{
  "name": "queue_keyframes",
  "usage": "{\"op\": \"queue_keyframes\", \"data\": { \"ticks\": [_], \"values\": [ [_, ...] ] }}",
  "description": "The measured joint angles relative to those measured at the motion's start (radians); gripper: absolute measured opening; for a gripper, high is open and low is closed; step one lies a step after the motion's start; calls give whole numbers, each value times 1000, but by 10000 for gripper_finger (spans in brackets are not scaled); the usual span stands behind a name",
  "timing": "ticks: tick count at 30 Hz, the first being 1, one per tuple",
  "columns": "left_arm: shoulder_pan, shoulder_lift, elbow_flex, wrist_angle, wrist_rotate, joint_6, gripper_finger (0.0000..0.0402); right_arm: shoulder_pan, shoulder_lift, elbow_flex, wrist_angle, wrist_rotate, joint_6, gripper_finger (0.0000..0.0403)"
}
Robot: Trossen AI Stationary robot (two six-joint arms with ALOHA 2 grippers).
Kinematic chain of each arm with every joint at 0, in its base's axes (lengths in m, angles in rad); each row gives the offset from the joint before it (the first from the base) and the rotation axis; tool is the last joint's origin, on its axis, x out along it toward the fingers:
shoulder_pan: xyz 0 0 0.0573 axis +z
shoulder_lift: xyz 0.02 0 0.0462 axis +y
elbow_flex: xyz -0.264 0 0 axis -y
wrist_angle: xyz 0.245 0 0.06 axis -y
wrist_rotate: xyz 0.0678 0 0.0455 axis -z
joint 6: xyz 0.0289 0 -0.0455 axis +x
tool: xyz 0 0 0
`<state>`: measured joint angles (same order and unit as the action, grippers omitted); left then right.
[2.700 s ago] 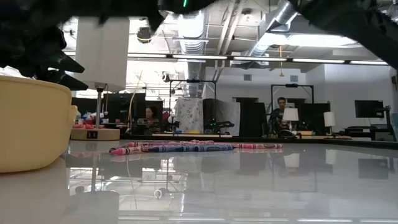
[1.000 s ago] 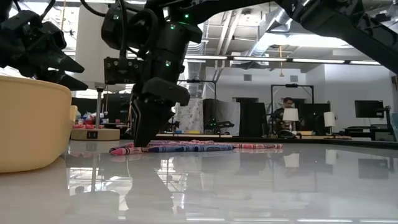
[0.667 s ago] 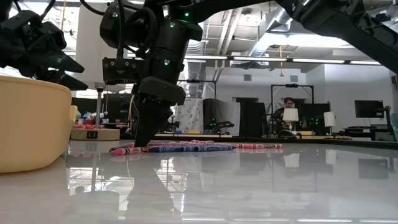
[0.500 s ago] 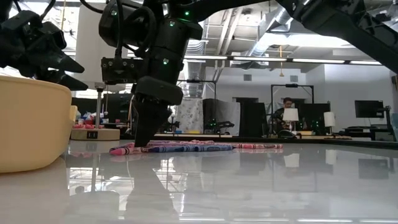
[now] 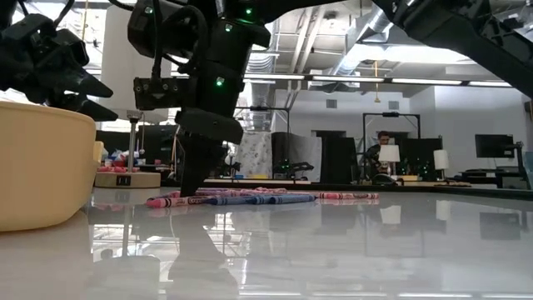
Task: Sort crayons
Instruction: Put the red crayon into the blue bin
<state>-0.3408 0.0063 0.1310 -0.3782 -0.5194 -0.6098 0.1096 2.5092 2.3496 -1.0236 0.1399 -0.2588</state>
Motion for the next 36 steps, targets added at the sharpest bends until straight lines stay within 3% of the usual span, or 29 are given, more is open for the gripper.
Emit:
{"op": "queue_keyframes", "data": {
  "ticks": [9,27,36],
  "values": [
    [0,0,0,0,0,0,240,27,-43,5,76,98,78,6],
    [0,0,0,0,0,0,240,183,-57,6,672,98,35,6],
    [0,0,0,0,0,0,240,215,-53,-18,1034,-143,-3,6]
  ]
}}
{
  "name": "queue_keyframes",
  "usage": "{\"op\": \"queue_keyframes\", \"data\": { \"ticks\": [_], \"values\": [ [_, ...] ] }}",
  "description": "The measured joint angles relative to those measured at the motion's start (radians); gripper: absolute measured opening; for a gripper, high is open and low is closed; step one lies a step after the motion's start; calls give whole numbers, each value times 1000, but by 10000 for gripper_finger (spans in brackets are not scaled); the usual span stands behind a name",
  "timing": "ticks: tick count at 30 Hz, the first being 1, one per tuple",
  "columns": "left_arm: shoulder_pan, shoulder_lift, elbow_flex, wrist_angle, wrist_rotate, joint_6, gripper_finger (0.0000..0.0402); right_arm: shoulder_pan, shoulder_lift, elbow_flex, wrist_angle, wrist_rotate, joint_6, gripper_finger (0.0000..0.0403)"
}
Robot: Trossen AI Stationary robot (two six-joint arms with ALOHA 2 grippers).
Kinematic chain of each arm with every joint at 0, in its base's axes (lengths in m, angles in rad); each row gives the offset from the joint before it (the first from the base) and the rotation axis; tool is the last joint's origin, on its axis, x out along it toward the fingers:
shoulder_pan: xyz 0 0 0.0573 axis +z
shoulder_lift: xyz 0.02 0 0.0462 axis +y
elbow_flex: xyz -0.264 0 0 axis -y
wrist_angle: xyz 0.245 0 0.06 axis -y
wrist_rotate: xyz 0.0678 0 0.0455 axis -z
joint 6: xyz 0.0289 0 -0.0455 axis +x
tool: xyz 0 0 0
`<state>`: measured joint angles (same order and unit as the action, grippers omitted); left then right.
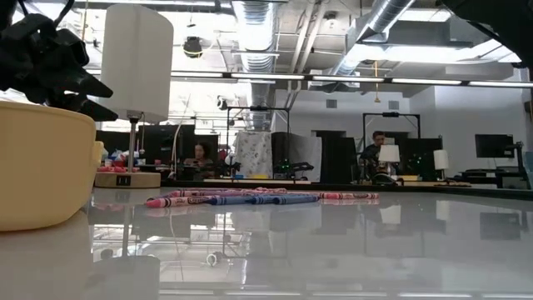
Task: Sort crayons
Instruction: Put the red crayon into the blue bin
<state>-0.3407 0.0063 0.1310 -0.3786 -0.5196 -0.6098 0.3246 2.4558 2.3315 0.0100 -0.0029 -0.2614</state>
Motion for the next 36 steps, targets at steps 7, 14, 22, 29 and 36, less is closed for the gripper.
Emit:
{"op": "queue_keyframes", "data": {
  "ticks": [7,14,22,29,36],
  "values": [
    [0,0,0,0,0,0,240,-23,3,-1,130,-211,59,6],
    [0,0,0,0,0,0,240,-21,23,1,217,-301,73,6],
    [0,0,0,0,0,0,240,-34,147,-2,446,-392,287,6],
    [0,0,0,0,0,0,240,-50,152,0,448,-401,333,6],
    [0,0,0,0,0,0,240,-47,152,0,439,-448,325,6]
  ]
}}
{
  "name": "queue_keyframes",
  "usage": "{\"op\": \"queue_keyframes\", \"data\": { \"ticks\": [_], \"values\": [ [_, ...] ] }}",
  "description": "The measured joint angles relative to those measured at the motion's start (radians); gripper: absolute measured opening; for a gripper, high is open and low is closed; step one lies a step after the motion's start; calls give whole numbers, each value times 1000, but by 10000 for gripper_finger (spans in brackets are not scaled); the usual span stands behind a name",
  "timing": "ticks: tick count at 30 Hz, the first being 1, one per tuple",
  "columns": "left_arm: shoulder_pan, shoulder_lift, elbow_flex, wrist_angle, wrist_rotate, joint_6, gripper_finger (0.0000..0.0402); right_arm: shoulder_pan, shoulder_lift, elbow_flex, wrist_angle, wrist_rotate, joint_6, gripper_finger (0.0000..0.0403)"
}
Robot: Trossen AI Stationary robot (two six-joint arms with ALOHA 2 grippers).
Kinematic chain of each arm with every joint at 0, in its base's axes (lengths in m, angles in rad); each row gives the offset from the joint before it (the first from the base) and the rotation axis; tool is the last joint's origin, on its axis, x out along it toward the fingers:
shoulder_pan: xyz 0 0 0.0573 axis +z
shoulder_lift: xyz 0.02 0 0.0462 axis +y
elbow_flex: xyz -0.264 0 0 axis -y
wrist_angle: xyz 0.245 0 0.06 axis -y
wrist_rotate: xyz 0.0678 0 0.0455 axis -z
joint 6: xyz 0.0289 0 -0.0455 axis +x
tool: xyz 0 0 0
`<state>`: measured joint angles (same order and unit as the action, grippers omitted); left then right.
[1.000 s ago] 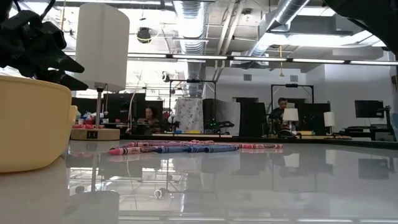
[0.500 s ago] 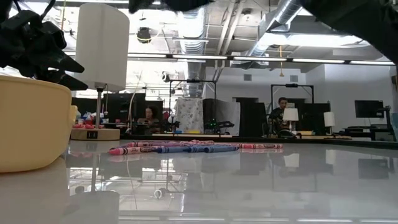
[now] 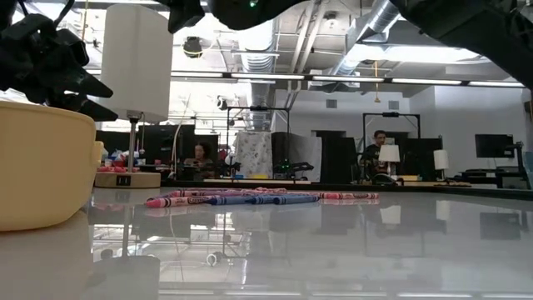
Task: Sort crayons
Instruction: Put the red crayon into the blue bin
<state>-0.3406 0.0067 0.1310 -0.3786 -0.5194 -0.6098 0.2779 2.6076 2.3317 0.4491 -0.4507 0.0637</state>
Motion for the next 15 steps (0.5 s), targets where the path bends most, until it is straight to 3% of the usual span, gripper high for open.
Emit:
{"op": "queue_keyframes", "data": {
  "ticks": [8,15],
  "values": [
    [0,0,0,0,0,0,240,3,15,0,32,-3,-19,6],
    [0,0,0,1,0,0,240,-7,85,-3,172,-31,109,6]
  ]
}}
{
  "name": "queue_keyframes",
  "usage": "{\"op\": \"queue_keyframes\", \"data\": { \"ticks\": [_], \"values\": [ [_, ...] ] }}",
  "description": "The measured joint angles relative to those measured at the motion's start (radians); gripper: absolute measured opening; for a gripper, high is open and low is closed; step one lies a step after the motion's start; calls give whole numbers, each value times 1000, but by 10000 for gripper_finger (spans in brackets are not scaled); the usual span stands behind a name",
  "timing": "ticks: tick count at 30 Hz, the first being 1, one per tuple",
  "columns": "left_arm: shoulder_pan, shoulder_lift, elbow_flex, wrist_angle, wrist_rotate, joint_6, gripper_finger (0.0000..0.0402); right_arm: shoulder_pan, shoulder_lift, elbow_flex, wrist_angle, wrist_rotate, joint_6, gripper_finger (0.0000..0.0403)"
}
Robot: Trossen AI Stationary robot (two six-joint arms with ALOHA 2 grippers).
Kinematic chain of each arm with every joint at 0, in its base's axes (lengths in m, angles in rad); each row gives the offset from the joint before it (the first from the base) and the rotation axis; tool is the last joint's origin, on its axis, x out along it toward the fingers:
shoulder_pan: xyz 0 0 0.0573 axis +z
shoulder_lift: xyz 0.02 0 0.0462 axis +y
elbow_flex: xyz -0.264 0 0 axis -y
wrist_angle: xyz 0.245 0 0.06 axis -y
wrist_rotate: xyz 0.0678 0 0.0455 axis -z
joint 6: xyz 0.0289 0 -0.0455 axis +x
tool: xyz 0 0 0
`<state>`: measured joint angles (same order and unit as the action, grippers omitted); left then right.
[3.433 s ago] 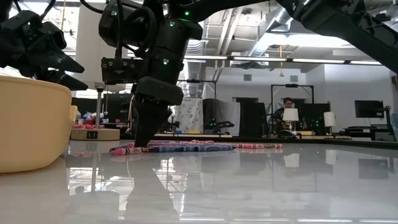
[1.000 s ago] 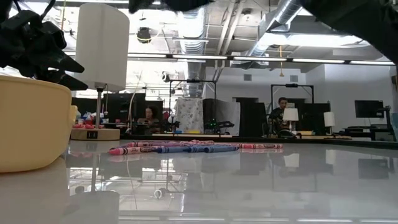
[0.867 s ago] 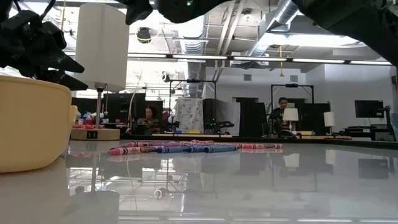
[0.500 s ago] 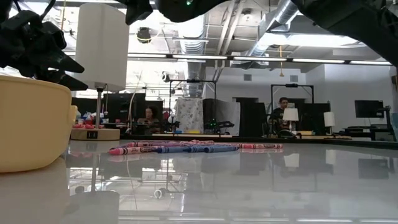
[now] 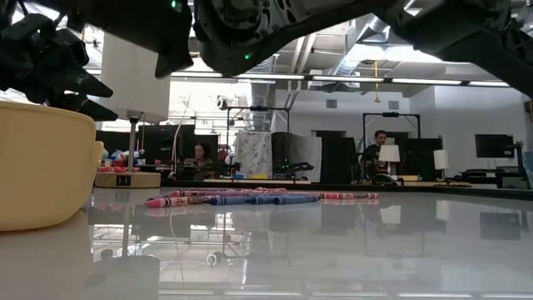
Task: Sort crayons
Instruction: Put the red crayon into the blue bin
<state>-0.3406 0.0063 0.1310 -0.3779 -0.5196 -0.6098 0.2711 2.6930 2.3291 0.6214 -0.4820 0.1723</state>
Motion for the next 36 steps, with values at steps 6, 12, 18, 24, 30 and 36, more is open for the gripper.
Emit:
{"op": "queue_keyframes", "data": {
  "ticks": [6,12,18,24,30,36],
  "values": [
    [0,0,0,-1,0,0,240,-7,-6,3,-50,10,-20,6],
    [0,0,0,-1,0,0,240,-1,-4,2,-89,10,-65,6],
    [0,0,0,-1,0,0,240,2,-4,2,-95,10,-76,6],
    [0,0,0,-1,0,0,240,2,-4,2,-117,11,-94,6],
    [0,0,0,-1,0,0,240,2,-4,2,-125,12,-95,6],
    [0,0,0,-1,0,0,240,2,-4,3,-146,24,-94,6]
  ]
}}
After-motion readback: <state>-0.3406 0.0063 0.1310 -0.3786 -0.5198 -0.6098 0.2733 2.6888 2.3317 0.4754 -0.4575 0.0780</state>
